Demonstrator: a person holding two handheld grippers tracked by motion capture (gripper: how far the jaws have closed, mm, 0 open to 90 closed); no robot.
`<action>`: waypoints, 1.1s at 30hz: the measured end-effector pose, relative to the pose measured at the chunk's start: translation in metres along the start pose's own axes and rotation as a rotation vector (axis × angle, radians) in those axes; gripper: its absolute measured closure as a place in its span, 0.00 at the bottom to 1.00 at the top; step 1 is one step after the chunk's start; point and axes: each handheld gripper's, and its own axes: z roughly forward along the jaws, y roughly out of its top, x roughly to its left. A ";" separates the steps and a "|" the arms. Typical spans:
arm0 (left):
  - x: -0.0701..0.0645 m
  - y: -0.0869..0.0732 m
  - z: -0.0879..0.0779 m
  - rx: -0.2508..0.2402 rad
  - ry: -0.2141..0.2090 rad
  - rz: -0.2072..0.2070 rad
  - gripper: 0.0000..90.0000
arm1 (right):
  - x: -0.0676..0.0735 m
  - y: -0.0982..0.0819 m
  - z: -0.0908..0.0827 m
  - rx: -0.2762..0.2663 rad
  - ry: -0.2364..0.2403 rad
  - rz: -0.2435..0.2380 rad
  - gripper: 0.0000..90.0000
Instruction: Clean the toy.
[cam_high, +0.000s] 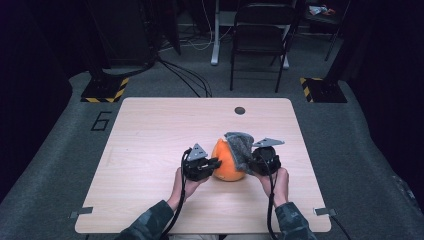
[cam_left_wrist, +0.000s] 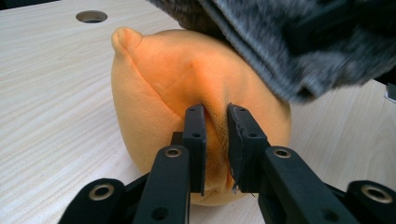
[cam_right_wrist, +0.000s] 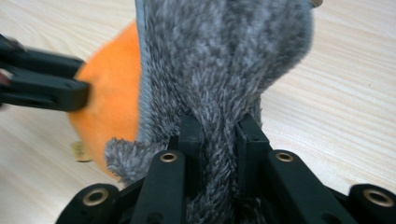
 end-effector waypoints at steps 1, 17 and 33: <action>0.001 0.000 0.000 -0.001 -0.001 -0.001 0.83 | 0.000 -0.001 0.004 0.006 -0.004 -0.006 0.84; -0.001 -0.007 0.004 0.040 0.005 0.116 0.70 | -0.012 -0.006 0.013 0.007 -0.022 0.022 0.84; -0.006 -0.001 0.001 -0.005 -0.019 0.023 0.87 | 0.007 0.013 -0.020 -0.083 0.043 -0.003 0.84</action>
